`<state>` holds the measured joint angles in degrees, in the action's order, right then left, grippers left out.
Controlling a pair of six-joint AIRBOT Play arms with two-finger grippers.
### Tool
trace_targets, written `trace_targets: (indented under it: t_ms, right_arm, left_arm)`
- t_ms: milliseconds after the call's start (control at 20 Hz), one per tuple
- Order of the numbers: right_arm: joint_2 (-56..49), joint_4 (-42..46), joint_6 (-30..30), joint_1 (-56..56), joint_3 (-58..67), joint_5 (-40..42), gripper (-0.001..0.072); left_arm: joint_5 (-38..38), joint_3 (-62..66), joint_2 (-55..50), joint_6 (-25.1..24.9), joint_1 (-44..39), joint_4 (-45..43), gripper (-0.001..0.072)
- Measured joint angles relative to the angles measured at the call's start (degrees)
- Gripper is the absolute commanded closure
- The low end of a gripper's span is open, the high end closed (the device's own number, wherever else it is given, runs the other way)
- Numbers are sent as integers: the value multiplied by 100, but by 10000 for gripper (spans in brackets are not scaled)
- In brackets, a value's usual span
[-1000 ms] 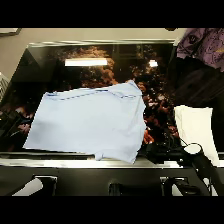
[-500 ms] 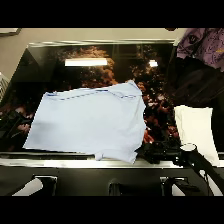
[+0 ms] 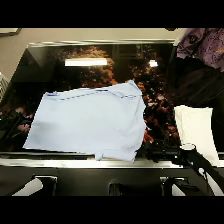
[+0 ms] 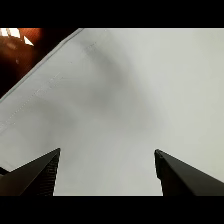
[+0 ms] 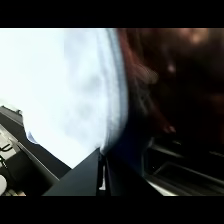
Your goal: Fold the clothes and pants, and hang the long-sleeved shirts on hangers.
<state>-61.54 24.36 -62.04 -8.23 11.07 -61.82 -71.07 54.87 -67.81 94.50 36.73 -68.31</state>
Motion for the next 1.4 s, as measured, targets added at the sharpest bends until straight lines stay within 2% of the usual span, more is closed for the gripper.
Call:
trace_targets:
  t_ms: [150,250,500,750,1000,1400]
  right_arm:
    - [-4,-105,46,-7,227,153,681]
    - [-4,116,-157,-11,597,223,681]
    - [-7,1491,-1213,-13,1989,295,680]
    - [-7,2330,-1871,-13,2734,221,680]
    - [-7,2535,-2046,-13,2885,203,680]
    - [-4,2601,-2083,-13,2914,334,680]
  left_arm:
    - [2,-2,0,0,0,0,6]
    - [4,-15,2,-52,0,0,7]
    - [9,-485,2,-549,120,2,10]
    - [-81,-1272,94,-1073,922,4,32]
    - [-254,-1716,184,-1626,1655,267,32]
    - [-358,-2153,190,-2133,1373,374,32]
